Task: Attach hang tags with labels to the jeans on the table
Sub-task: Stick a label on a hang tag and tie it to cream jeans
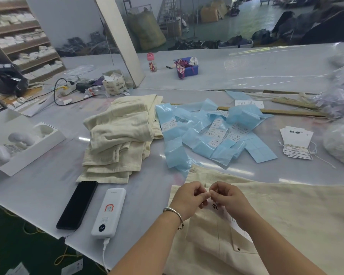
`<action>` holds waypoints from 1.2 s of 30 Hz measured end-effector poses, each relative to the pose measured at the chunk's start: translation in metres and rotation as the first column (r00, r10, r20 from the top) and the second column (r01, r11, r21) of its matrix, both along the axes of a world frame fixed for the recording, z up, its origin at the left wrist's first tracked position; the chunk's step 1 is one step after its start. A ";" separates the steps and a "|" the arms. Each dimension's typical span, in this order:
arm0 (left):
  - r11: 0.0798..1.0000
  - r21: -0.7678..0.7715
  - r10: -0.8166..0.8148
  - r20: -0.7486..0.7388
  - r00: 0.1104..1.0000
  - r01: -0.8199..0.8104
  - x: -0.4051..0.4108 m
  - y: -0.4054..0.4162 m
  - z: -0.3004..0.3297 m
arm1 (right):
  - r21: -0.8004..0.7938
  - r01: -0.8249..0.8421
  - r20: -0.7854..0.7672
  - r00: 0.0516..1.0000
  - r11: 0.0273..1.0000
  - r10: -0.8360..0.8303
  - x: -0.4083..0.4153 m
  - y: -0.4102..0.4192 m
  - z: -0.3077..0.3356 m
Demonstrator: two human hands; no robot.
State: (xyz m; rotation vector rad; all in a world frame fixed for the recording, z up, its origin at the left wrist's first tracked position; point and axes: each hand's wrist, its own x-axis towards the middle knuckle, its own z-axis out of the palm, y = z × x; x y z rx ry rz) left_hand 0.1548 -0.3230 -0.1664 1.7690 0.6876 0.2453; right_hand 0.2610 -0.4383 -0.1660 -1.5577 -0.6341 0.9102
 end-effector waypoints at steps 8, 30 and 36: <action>1.000 -0.011 -0.025 -0.009 1.000 0.025 0.001 0.002 0.001 | 0.025 -0.059 -0.067 0.996 0.998 0.061 0.005 -0.005 0.005; 0.787 0.615 -0.015 -0.056 0.998 0.046 0.031 -0.001 0.010 | -0.024 0.400 0.494 0.801 0.916 -0.337 0.006 -0.030 0.008; 0.634 0.631 -0.219 -0.408 0.886 0.447 0.062 -0.013 -0.002 | -0.647 0.476 0.624 0.780 0.595 0.054 -0.003 -0.086 -0.007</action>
